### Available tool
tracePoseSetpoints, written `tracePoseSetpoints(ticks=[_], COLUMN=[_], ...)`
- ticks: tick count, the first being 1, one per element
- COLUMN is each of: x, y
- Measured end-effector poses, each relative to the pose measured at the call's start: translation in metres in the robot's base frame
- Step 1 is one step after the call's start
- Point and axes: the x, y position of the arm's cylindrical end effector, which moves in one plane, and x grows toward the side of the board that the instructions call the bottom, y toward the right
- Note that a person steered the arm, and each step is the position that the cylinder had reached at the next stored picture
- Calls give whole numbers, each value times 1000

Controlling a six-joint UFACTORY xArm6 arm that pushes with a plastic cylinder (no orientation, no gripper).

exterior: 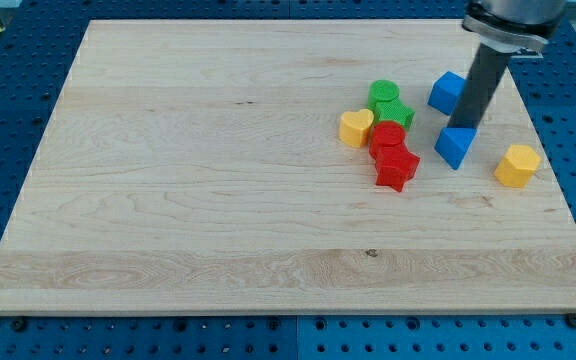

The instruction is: Move the blue cube above the blue triangle

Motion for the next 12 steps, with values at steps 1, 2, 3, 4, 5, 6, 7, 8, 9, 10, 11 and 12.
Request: tracePoseSetpoints(ticks=[1,2,3,4,5,6,7,8,9,10,11,12], x=[0,0,-18,-39,-40,-76,-109,-113,-97,-76,-59,-92], y=[1,1,12,24,29,30,23,14,13,14,14,16])
